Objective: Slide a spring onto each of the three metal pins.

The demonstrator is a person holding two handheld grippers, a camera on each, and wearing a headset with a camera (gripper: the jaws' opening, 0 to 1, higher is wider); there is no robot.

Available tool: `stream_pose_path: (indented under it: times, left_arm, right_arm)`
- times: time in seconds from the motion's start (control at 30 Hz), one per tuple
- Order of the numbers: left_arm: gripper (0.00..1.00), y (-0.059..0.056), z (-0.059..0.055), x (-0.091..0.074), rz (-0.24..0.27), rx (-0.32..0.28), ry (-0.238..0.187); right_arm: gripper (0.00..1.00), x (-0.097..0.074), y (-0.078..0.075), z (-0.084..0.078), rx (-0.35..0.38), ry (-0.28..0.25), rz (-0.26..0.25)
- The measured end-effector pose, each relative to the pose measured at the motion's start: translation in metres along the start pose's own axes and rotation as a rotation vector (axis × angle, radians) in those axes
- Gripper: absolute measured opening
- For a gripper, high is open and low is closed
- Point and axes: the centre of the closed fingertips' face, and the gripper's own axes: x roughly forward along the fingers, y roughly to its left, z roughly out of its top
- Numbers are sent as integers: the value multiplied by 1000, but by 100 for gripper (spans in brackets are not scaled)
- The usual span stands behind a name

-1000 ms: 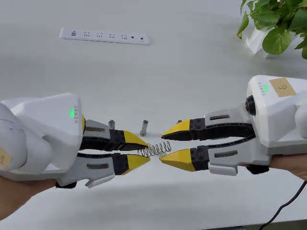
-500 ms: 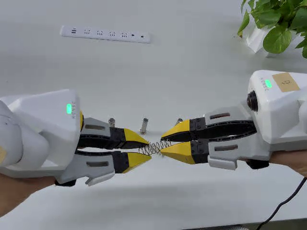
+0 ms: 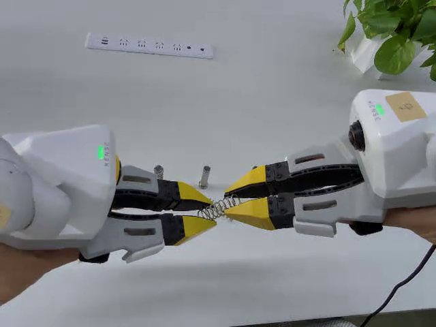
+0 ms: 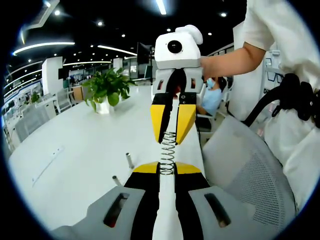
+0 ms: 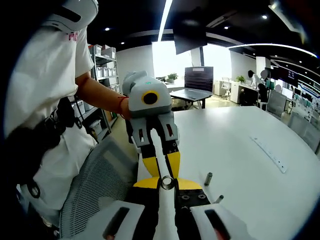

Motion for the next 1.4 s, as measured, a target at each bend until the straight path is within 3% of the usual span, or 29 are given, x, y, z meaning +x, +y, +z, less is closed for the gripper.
stream_pose_path:
  times: [0.47,0.93,1.1,1.4]
  left_arm:
    - [6,-2,2,1,-6,-1,-4]
    - [6,-3,2,0,-5,-1,-10]
    - [6,-3,1,2,-2,10,1]
    - [6,0,-2,6,8,20,20]
  right_arm:
    - [6,3,3,9,-35,5,14]
    - [9,3,3,7,-32,38,27]
    - [13,0,4,4,-53,102,50]
    - [13,0,1,-3,-116,265,115]
